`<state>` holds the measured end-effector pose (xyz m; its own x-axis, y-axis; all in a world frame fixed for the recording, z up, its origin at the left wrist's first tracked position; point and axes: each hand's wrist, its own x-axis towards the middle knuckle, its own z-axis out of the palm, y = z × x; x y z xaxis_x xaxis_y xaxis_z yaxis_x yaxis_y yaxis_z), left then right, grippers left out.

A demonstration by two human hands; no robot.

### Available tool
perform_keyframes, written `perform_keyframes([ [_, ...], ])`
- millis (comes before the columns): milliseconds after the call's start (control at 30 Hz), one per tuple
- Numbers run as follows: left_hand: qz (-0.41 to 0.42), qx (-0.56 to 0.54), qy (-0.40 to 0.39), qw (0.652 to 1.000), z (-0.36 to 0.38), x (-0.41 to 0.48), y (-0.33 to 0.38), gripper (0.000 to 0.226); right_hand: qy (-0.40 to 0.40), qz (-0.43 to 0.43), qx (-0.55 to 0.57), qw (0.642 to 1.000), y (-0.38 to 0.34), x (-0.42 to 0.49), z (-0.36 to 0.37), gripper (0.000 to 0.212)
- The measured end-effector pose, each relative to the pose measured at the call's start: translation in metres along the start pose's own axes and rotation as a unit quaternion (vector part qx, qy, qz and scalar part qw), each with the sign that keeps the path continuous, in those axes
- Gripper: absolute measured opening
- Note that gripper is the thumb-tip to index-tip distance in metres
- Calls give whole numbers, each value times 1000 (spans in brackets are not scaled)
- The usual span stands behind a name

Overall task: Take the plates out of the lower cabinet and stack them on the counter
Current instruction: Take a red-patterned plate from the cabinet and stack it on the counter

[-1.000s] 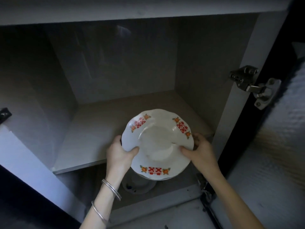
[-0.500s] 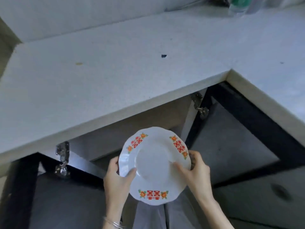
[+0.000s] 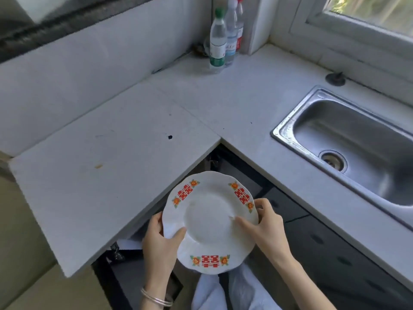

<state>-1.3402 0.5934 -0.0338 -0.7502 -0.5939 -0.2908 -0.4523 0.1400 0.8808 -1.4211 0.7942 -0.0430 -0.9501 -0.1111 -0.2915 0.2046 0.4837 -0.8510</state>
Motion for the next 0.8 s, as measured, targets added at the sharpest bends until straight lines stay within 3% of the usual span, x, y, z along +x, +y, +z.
perform_keyframes([
  [200, 97, 55, -122, 986, -16, 3, 42, 48, 119, 28, 53, 991, -32, -56, -22, 41],
  [433, 189, 95, -273, 939, 3, -11, 67, 54, 279, 81, 91, 953, -26, -131, -33, 45],
  [600, 232, 105, -373, 892, 34, -52, 73, 50, 382, 129, 102, 909, -5, -199, -47, 45],
  [800, 277, 140, -487, 816, 68, -122, 64, 47, 505, 202, 133, 828, 27, -295, -45, 48],
])
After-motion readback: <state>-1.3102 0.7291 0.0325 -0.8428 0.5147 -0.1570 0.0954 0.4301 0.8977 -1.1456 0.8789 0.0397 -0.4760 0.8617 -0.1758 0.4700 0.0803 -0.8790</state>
